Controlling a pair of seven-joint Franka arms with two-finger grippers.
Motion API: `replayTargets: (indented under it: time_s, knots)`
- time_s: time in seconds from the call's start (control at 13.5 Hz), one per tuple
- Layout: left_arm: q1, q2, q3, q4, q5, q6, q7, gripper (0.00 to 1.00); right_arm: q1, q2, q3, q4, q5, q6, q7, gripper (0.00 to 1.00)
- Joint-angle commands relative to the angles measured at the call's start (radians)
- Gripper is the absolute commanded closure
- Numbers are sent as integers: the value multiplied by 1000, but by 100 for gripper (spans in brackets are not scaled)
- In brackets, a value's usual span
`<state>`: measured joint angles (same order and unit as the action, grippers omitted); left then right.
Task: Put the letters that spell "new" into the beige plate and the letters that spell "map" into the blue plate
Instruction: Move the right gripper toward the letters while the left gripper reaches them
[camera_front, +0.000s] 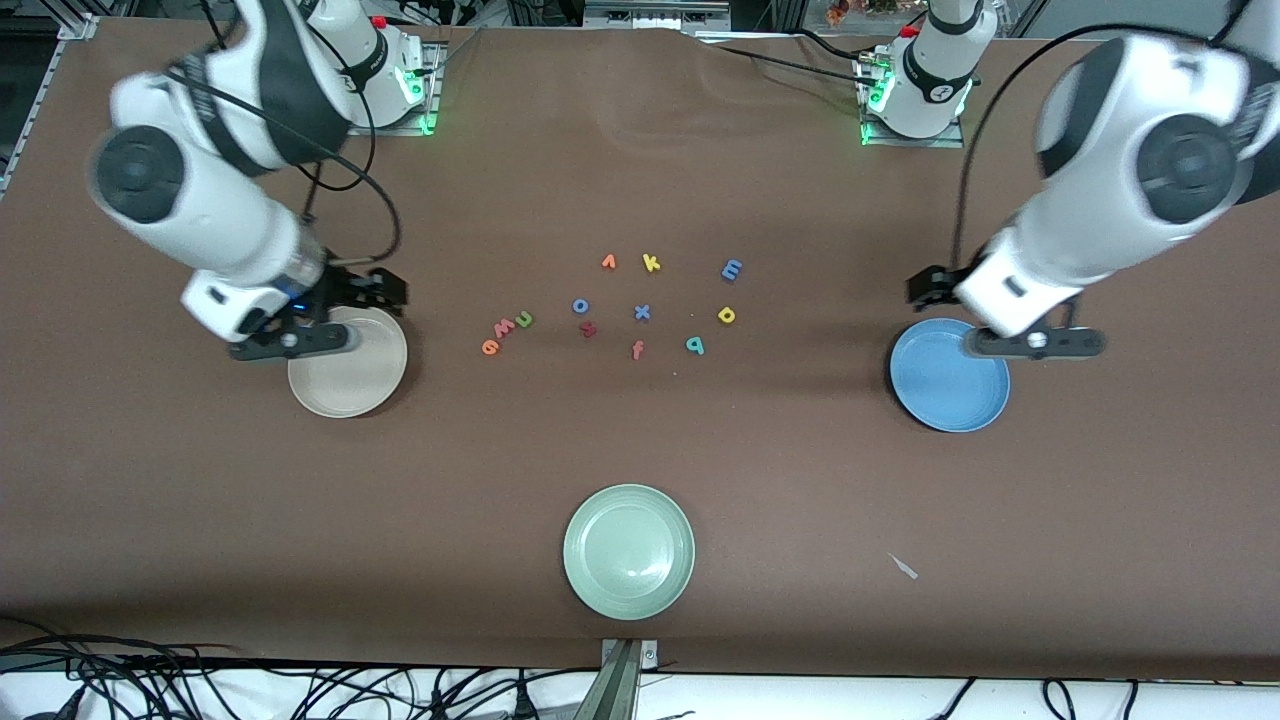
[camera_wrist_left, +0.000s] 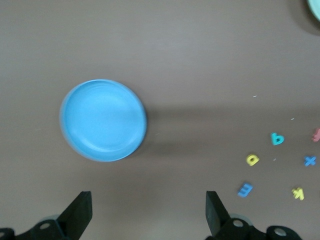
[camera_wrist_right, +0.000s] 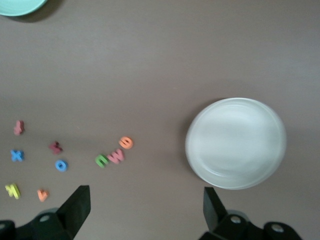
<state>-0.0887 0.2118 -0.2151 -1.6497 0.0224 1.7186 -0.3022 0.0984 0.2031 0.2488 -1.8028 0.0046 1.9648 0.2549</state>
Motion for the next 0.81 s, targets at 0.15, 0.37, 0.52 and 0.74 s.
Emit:
replayTargets:
  time_s: [0.15,0.37,0.52,0.74]
  knots:
    - [-29,-22,-128,-247,-22,266,-162,0,-8,-10,75,-246,-27,285,207,0]
    - [-29,-17,-237,-395,-10,444,-264,0,-6,25,89,-383,-63,510,265,0]
    - [-51,4,-267,-455,-6,525,-279,0,-6,65,89,-412,-69,594,280,0]
    - [-126,75,-265,-484,-4,588,-282,0,-6,134,89,-405,-109,666,300,0]
